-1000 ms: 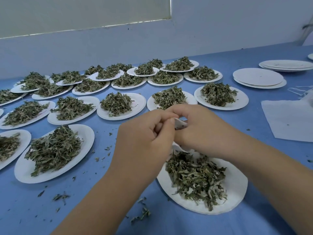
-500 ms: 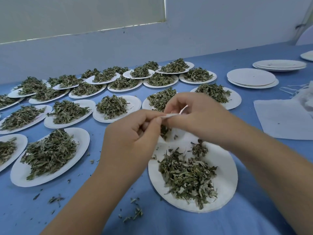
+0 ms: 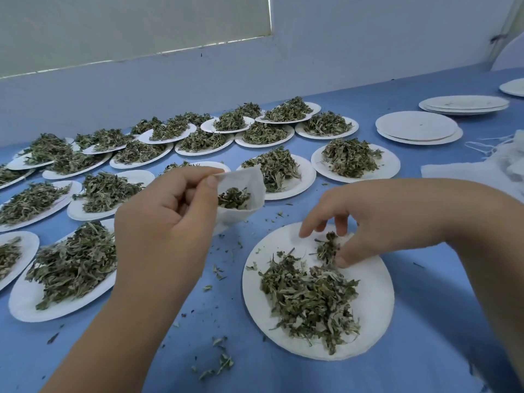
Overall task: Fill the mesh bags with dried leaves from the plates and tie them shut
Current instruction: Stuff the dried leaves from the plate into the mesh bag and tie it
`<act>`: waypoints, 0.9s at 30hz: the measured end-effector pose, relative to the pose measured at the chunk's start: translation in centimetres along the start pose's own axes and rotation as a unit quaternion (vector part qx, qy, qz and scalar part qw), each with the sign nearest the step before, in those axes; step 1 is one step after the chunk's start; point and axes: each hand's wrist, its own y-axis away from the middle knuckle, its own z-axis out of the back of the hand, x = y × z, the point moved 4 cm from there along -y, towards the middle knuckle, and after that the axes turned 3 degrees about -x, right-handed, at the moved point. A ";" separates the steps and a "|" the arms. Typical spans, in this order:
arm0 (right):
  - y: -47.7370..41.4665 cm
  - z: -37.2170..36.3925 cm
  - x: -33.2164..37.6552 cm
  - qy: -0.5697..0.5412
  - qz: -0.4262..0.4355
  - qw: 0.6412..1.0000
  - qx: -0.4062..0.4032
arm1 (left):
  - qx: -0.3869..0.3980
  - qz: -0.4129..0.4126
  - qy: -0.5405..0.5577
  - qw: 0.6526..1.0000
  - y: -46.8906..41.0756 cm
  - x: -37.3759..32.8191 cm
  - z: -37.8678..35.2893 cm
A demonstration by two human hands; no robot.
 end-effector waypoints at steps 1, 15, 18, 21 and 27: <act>0.0 -0.2 0.1 0.000 -0.005 1.000 0.004 | 0.002 -0.005 -0.007 1.000 0.0 0.0 0.0; -1.1 -1.1 0.9 0.017 -0.027 0.999 -0.038 | 0.013 -0.002 -0.029 0.999 -0.1 0.3 -0.2; -1.3 -1.2 1.0 0.045 -0.015 0.997 -0.054 | 0.008 0.004 -0.028 1.000 -0.2 0.4 -0.2; -1.4 -1.2 0.8 0.047 -0.014 0.997 -0.063 | 0.003 0.009 -0.025 1.000 -0.2 0.6 -0.1; -1.2 0.0 0.5 -0.042 0.012 0.994 -0.096 | 0.004 -0.004 -0.039 0.999 -0.2 0.3 -0.1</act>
